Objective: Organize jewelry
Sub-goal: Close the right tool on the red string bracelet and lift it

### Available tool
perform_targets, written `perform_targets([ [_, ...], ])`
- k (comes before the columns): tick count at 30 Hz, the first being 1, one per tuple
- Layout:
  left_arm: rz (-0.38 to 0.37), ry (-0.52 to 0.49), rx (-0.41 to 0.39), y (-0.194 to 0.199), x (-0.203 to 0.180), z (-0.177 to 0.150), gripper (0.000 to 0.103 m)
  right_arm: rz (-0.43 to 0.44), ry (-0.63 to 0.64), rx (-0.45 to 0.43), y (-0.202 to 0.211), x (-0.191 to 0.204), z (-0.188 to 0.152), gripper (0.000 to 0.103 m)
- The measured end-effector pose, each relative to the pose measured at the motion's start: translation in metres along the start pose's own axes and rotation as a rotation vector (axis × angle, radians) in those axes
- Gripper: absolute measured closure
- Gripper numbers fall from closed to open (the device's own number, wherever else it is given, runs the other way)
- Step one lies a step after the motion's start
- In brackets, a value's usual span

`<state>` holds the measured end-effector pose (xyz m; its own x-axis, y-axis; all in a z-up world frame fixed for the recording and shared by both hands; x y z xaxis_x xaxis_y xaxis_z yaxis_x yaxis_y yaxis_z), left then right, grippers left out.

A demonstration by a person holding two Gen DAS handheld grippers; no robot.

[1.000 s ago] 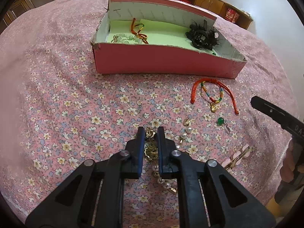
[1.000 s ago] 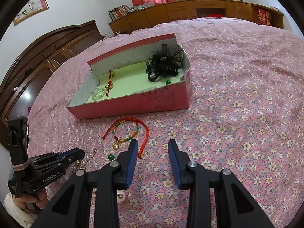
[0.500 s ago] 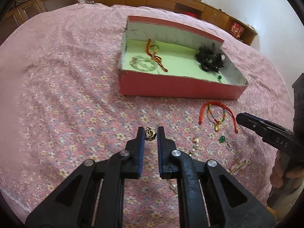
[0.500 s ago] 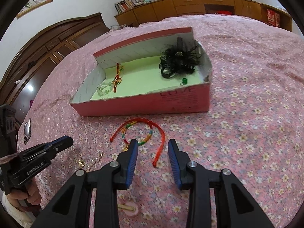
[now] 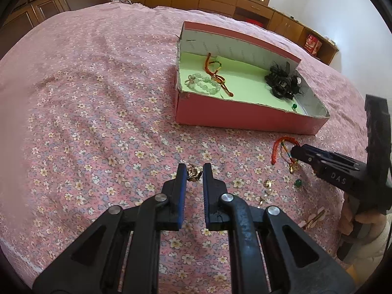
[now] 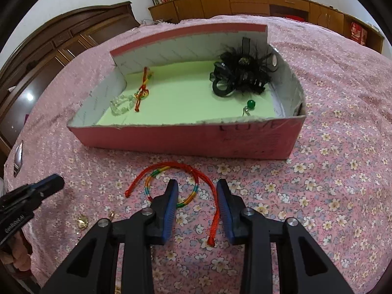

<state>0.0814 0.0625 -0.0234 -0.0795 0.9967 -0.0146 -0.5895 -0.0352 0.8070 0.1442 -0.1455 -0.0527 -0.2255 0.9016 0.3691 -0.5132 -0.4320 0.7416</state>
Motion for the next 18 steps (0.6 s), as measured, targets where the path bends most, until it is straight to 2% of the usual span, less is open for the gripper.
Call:
perform_targets([
  [2,0.000,0.004,0.005,-0.001,0.001,-0.001,0.099,-0.009,0.008,0.004,-0.003,0.000,-0.002,0.066],
  [4,0.001,0.006,0.011,-0.003,0.001,-0.002,0.099,-0.018,0.021,-0.001,-0.004,0.002,-0.003,0.071],
  [7,-0.001,0.007,0.017,-0.005,0.001,-0.002,0.099,-0.019,0.031,0.001,-0.005,0.003,-0.004,0.091],
  [8,-0.001,0.006,0.017,-0.006,0.000,-0.002,0.099,-0.011,0.028,0.002,-0.004,0.004,-0.006,0.093],
  [18,-0.007,0.006,-0.002,0.001,-0.004,-0.001,0.099,0.016,0.037,-0.043,0.021,0.007,-0.016,0.098],
])
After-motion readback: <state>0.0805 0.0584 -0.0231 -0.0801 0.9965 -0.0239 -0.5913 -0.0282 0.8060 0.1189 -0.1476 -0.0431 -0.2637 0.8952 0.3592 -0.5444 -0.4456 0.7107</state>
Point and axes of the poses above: each gripper's, at about its wrist camera, not at the fingertips, and y roughly against the way its jaws point, x to its left, z to its top, the point moved 1 cm from there along -y, roughly the way its jaws point, and after that the axes turned 12 degrees about z, right-handed, at the moved point
